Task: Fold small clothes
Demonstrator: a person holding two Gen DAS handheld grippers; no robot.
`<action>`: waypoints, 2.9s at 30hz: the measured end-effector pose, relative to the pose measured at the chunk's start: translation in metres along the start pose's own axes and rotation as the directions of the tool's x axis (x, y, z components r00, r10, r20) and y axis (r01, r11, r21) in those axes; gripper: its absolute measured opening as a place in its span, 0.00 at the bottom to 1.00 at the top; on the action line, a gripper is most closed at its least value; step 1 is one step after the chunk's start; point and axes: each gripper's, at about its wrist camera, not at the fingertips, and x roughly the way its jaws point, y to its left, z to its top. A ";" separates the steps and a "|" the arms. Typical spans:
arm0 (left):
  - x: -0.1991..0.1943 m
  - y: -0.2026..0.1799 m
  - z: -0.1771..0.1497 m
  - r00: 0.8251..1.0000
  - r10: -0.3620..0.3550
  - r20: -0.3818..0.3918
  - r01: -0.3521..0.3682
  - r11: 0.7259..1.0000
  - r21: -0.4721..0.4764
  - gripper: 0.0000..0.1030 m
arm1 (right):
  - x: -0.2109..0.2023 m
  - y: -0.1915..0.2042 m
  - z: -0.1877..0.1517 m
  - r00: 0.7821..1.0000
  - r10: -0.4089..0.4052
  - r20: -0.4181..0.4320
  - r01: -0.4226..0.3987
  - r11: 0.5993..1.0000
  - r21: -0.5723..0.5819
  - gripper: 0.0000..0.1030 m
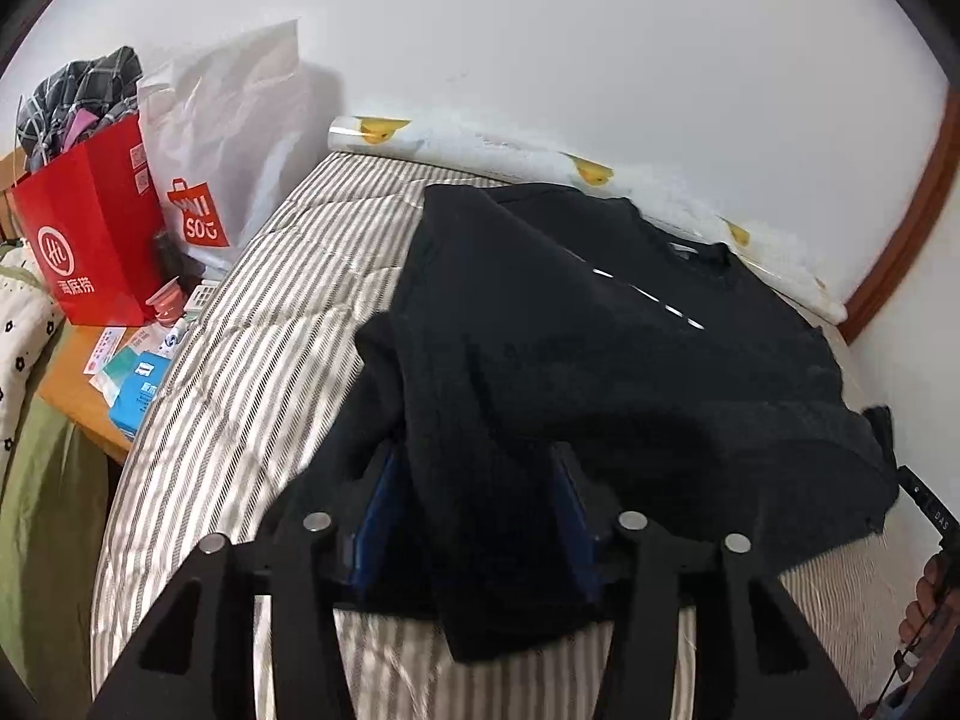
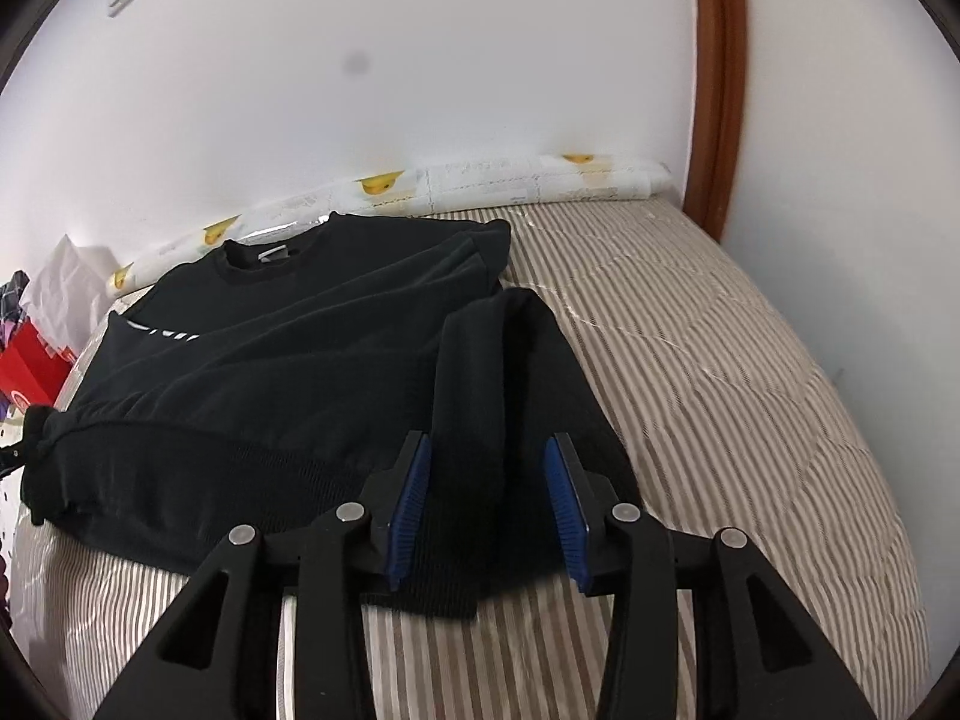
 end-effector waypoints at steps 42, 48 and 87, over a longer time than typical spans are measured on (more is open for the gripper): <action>-0.015 -0.045 -0.059 0.973 -0.200 -0.114 0.216 0.965 0.150 0.58 | -0.025 0.082 -0.062 0.984 0.156 -0.081 -0.164 0.982 -0.097 0.15; 0.000 -0.048 -0.060 0.974 -0.177 -0.144 0.198 0.968 0.153 0.58 | -0.010 0.076 -0.057 0.983 0.155 -0.099 -0.163 0.983 -0.078 0.14; 0.047 -0.030 0.046 0.985 -0.168 0.030 0.166 0.983 0.079 0.58 | 0.087 0.070 0.065 0.991 0.118 -0.055 -0.121 0.991 -0.052 0.12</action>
